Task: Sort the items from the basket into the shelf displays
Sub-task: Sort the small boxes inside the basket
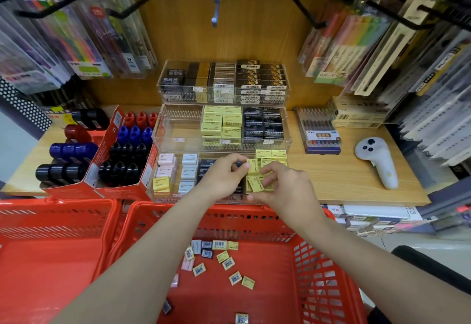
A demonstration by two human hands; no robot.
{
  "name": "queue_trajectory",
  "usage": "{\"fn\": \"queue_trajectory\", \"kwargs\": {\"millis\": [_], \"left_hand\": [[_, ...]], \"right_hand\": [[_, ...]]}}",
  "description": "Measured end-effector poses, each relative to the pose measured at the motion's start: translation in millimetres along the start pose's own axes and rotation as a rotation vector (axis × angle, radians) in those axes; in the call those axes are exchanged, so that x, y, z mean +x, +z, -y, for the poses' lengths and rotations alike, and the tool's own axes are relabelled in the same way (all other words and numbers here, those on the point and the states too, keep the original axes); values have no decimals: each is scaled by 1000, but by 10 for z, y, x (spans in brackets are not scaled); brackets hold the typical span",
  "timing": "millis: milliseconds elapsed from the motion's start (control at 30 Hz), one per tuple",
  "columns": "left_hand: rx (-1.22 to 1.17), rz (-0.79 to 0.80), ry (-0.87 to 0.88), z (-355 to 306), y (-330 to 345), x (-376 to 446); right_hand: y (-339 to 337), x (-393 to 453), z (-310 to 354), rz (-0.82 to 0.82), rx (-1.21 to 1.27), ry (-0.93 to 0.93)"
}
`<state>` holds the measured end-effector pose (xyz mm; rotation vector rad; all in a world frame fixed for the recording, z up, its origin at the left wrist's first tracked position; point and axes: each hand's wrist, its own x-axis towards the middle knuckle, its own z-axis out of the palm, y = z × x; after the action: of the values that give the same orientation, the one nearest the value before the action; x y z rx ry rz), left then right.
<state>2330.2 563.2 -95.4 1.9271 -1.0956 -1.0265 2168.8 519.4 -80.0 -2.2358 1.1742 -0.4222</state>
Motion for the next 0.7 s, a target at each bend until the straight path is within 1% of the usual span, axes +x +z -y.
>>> {"fn": "queue_trajectory", "kwargs": {"millis": [100,267,400,600,700], "left_hand": [[-24,-6,-10,24,-7,23],[-43,5,-22,30,-14,51],[-26,12,-25,33,-35,53],[30,11,9,14,-32,39],[4,-5,29,-15,-19,28]], "right_hand": [[-11,-8,-13,16,25,11],[15,58,33,-36,8,32],[71,100,63,-36,-7,47],[37,92,62,-16,-11,19],[-66,71,6,-82,-23,-35]]}}
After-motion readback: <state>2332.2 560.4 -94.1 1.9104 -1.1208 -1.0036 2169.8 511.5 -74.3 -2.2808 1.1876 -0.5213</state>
